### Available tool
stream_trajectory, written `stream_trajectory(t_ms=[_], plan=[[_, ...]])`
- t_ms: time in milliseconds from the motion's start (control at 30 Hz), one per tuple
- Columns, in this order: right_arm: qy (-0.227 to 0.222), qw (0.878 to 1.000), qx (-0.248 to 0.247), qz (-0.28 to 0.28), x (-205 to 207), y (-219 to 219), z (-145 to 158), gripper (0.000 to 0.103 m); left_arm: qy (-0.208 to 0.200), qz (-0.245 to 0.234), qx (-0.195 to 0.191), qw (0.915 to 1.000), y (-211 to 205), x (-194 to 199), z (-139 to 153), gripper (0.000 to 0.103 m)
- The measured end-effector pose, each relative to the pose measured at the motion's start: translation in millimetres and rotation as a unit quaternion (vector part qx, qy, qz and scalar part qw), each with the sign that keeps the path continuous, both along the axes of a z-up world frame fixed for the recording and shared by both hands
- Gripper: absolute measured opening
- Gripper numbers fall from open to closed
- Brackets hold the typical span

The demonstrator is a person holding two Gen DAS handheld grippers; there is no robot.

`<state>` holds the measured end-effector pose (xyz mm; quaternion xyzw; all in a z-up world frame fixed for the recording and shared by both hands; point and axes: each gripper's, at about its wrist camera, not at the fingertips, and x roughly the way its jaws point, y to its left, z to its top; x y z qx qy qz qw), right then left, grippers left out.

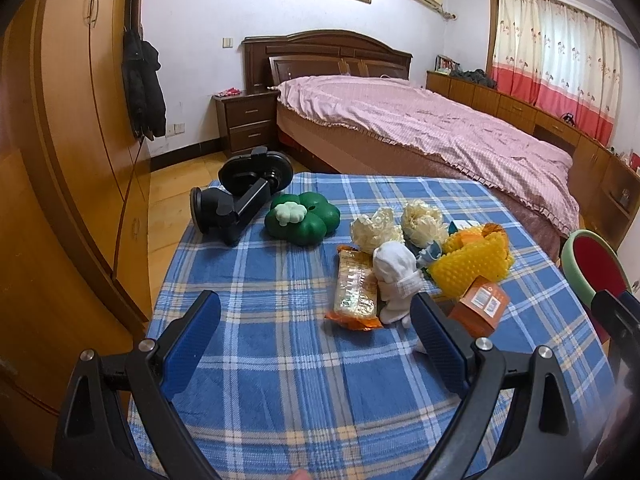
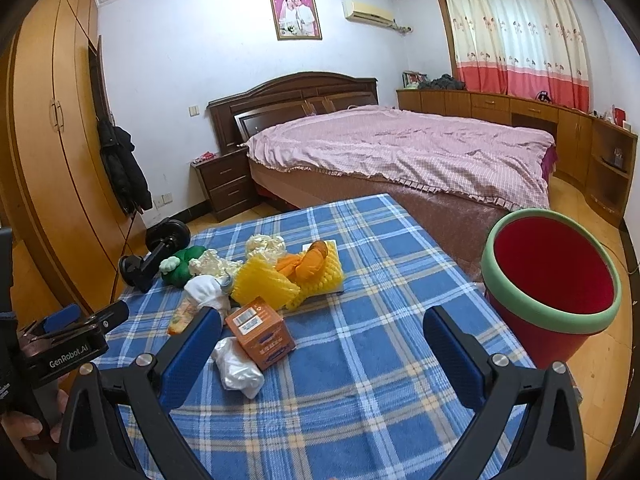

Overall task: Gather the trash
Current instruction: 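Grasp the snack bag with the left tool while the right tool grasps the yellow foam net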

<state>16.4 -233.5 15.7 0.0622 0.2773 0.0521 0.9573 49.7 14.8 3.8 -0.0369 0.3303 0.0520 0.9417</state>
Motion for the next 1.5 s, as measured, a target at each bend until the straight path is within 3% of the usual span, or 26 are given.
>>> stream_trajectory(t_ms=[333,800,867,1067,1200,1367,1467,1500], plan=[[0.032,0.999,0.002,0.014,37.5,1.3,-8.4,0.103,0.03,-0.001,0.005,0.9995,-1.1,31.8,-14.7,0.095],[0.086,0.996,0.009,0.032,97.5,25.1,-31.1,0.102,0.092,-0.018,0.005,0.9956,-1.9,87.3,-57.6,0.095],[0.09,0.995,0.007,0.037,104.0,31.4,-34.3,0.097,0.09,-0.026,0.005,0.9956,-2.7,90.9,-61.4,0.094],[0.105,0.993,-0.001,0.053,115.3,45.3,-45.4,0.07,0.085,-0.045,0.002,0.9954,-4.2,100.2,-70.4,0.09],[0.117,0.992,-0.003,0.054,121.7,50.4,-52.1,0.054,0.106,-0.059,-0.033,0.9921,-0.2,107.0,-79.8,0.077],[0.124,0.991,0.003,0.054,124.2,54.7,-55.7,0.037,0.098,-0.073,-0.042,0.9916,-0.7,105.6,-78.4,0.064],[0.118,0.991,0.0,0.058,121.4,58.8,-53.9,0.025,0.094,-0.083,-0.052,0.9907,0.7,105.3,-77.2,0.049],[0.115,0.991,-0.002,0.061,120.6,60.4,-53.3,0.021,0.093,-0.086,-0.057,0.9903,1.6,105.0,-76.9,0.039]])
